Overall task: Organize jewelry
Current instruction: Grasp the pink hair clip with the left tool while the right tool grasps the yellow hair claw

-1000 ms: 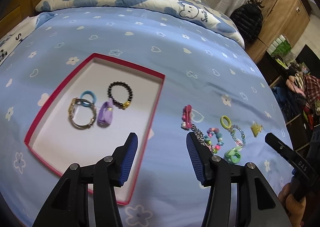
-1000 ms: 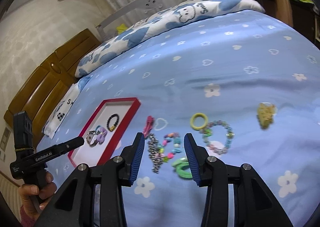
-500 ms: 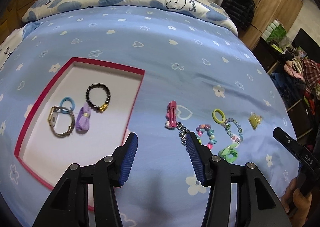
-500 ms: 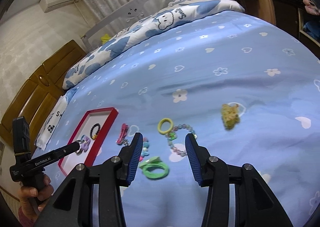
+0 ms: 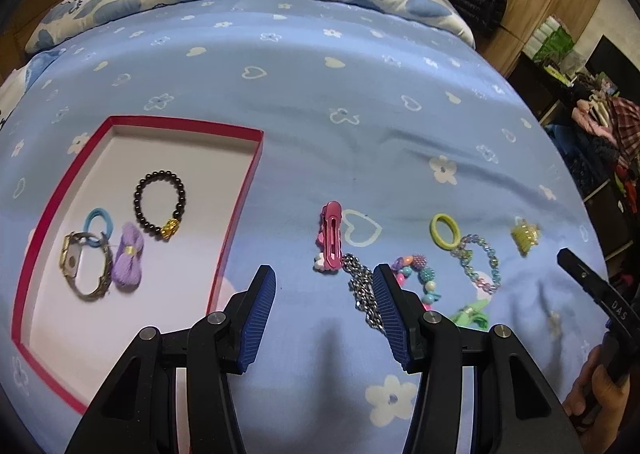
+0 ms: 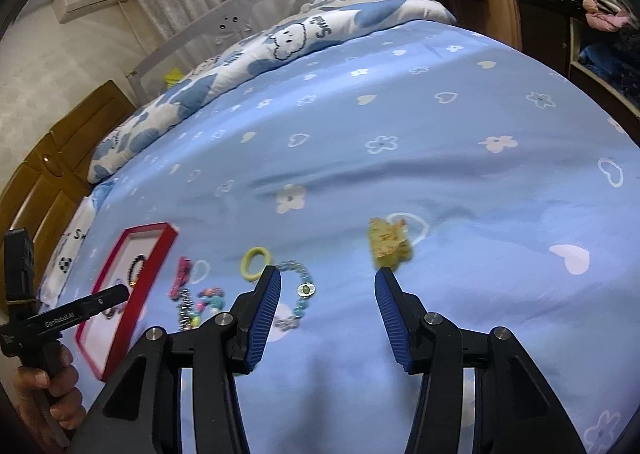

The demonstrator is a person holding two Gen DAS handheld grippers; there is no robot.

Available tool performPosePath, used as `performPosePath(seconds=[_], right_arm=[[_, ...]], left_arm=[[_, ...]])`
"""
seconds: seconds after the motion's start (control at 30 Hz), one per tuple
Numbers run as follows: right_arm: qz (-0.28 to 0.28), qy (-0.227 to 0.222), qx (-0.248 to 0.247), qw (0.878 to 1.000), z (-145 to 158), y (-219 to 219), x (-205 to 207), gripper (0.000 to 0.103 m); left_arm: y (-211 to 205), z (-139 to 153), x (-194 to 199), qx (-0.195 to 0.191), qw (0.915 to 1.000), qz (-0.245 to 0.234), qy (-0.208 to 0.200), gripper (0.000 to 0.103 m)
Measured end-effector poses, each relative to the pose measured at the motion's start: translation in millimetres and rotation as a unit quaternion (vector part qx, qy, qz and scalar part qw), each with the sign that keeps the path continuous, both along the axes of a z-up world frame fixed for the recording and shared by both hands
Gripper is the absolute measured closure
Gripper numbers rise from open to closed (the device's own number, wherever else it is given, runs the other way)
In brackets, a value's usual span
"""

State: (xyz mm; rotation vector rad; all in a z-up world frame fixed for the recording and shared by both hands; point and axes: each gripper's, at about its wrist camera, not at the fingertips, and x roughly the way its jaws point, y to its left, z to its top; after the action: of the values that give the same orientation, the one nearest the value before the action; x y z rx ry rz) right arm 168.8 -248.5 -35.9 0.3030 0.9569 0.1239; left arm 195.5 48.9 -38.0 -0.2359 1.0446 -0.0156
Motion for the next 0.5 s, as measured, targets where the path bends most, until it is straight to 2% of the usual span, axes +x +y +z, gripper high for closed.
performPosePath(seconds=[0.5], right_arm=[[-0.001, 0.026, -0.034, 0.999, -28.1, -14.4, 28.8, 0.049]], left_arm=[[-17.9, -51.4, 70.1, 0.024, 0.9985, -0.006, 0.048, 0.053]])
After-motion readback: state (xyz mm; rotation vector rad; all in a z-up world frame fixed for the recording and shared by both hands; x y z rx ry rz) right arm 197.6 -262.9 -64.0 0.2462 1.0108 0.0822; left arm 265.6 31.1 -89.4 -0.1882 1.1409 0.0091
